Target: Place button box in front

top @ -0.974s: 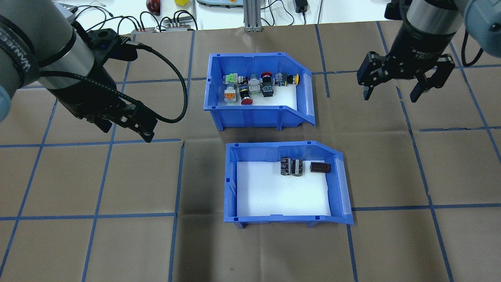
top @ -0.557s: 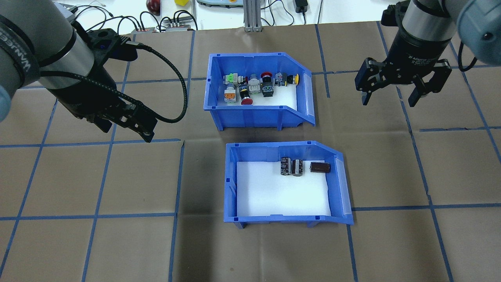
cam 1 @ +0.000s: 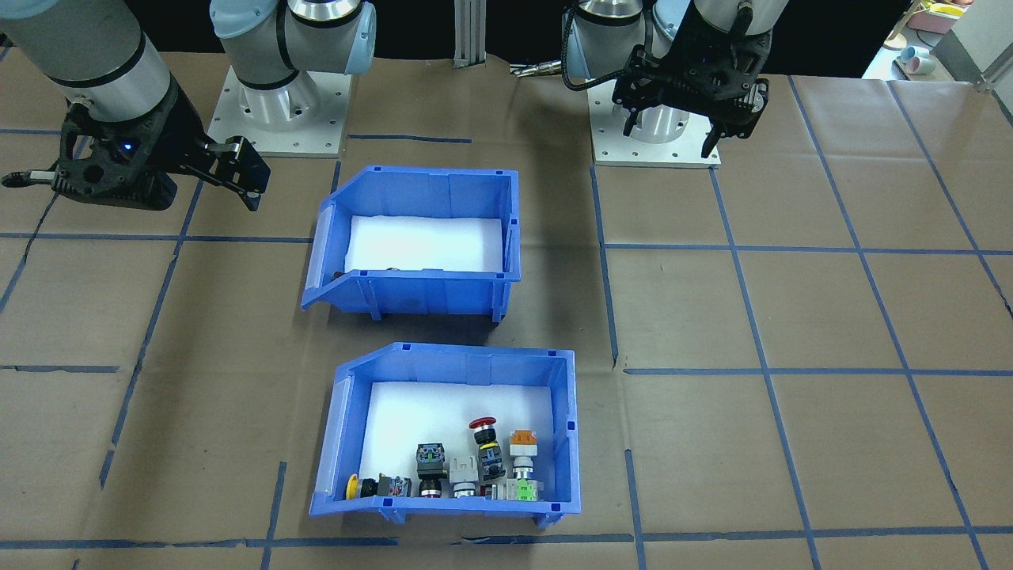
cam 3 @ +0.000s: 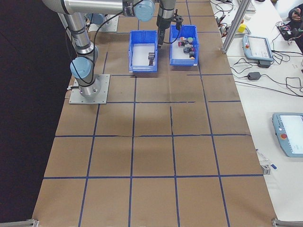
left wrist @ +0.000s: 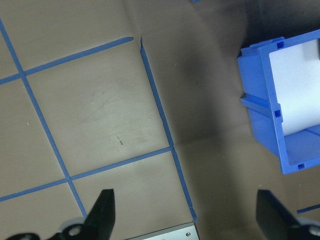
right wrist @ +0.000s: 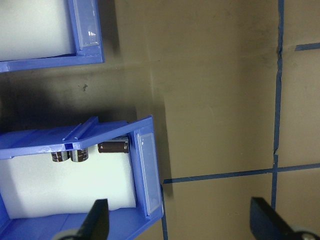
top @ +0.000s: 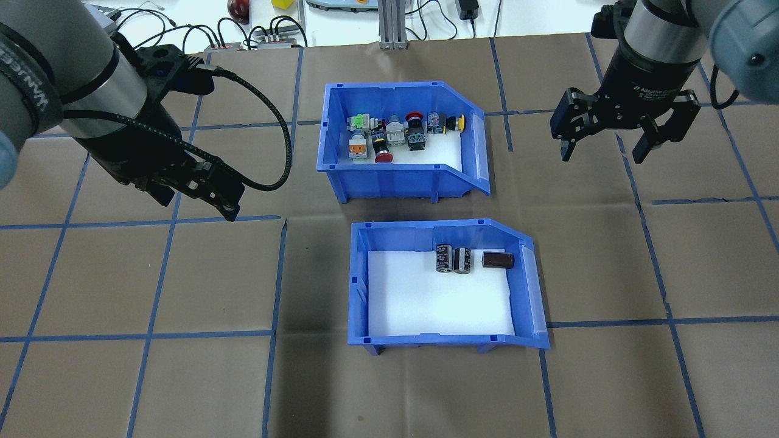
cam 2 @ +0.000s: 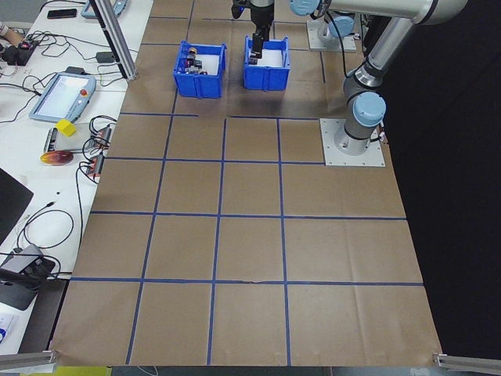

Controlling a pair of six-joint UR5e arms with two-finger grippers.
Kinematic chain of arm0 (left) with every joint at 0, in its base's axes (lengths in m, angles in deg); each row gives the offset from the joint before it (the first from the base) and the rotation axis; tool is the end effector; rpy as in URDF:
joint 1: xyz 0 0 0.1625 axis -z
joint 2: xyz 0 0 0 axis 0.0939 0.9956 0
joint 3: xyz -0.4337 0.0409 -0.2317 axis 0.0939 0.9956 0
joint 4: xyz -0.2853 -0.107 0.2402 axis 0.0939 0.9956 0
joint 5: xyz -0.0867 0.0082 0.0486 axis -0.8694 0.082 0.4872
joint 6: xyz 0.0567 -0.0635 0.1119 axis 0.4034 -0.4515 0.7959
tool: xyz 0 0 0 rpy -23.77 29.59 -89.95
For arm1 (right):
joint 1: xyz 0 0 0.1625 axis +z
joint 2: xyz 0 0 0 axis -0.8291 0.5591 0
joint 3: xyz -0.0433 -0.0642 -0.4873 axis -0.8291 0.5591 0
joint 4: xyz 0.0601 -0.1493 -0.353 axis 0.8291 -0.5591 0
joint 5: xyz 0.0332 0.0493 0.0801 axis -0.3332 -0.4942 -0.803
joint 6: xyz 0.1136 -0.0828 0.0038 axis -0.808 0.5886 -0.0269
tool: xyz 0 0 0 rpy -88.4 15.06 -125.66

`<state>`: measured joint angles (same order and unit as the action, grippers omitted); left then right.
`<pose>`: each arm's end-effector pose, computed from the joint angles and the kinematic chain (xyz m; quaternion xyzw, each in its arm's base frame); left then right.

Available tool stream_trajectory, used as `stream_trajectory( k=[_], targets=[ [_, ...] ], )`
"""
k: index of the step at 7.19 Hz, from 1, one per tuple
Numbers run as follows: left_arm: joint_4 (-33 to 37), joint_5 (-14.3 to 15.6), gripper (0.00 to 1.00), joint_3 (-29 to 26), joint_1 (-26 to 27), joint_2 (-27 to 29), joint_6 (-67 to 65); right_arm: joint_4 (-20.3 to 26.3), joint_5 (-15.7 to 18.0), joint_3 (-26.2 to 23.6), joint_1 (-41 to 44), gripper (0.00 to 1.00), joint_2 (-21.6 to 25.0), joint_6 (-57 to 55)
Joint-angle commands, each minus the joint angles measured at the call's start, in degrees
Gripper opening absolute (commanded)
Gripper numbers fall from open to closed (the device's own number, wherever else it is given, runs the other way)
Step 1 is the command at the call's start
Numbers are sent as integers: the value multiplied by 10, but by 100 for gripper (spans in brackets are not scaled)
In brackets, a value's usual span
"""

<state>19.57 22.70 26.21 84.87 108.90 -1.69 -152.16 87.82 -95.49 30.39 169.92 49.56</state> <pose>-0.1390 -0.3750 0.5260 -0.1454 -0.9887 -0.0312 0.0186 0.1033 -0.4630 0.4965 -0.0491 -0.9970 -0.0596 0.0028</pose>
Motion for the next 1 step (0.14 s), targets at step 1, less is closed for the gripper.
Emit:
stream_trajectory(
  k=[1],
  targets=[
    [0,0,99,0,0,0,0,-1,-1,0,0,100,0,0]
  ],
)
